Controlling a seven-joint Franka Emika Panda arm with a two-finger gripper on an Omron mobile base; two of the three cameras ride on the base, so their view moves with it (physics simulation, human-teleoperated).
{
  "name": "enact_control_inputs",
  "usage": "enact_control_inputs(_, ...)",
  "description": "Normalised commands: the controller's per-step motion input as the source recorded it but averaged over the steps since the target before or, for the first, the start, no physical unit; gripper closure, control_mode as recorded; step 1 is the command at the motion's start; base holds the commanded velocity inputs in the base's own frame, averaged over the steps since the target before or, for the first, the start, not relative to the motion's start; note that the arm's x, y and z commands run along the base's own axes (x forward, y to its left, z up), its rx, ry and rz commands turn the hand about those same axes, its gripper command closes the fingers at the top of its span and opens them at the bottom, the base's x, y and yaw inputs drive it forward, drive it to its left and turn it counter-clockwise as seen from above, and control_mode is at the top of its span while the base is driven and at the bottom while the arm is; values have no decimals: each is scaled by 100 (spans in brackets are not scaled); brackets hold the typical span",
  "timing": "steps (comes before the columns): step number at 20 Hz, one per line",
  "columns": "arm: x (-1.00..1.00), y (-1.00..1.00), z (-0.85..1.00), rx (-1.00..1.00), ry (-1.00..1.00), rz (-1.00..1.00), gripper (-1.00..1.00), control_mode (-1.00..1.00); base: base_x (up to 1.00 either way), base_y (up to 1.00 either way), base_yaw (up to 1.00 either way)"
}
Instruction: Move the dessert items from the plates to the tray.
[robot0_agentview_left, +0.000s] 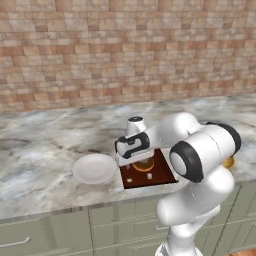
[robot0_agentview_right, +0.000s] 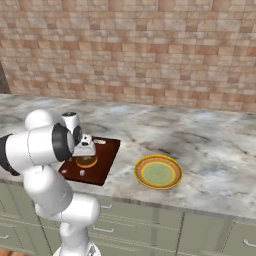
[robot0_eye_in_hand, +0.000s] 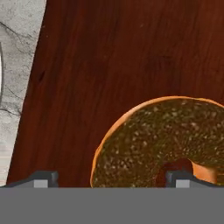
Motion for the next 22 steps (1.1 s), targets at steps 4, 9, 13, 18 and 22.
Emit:
enact_control_inputs(4, -11, 0, 39, 0, -4, 0, -100, -100, 0, 0, 0)
enact_control_inputs(9, -24, 0, 50, 0, -5, 0, -100, -100, 0, 0, 0)
enact_control_inputs(13, -47, -11, 55, 0, 0, 0, -100, -100, 0, 0, 0)
enact_control_inputs(18, -58, -36, 59, 1, -1, -2, -100, -100, 0, 0, 0)
enact_control_inputs(22, -54, -26, 47, 0, -4, -5, -100, -100, 0, 0, 0)
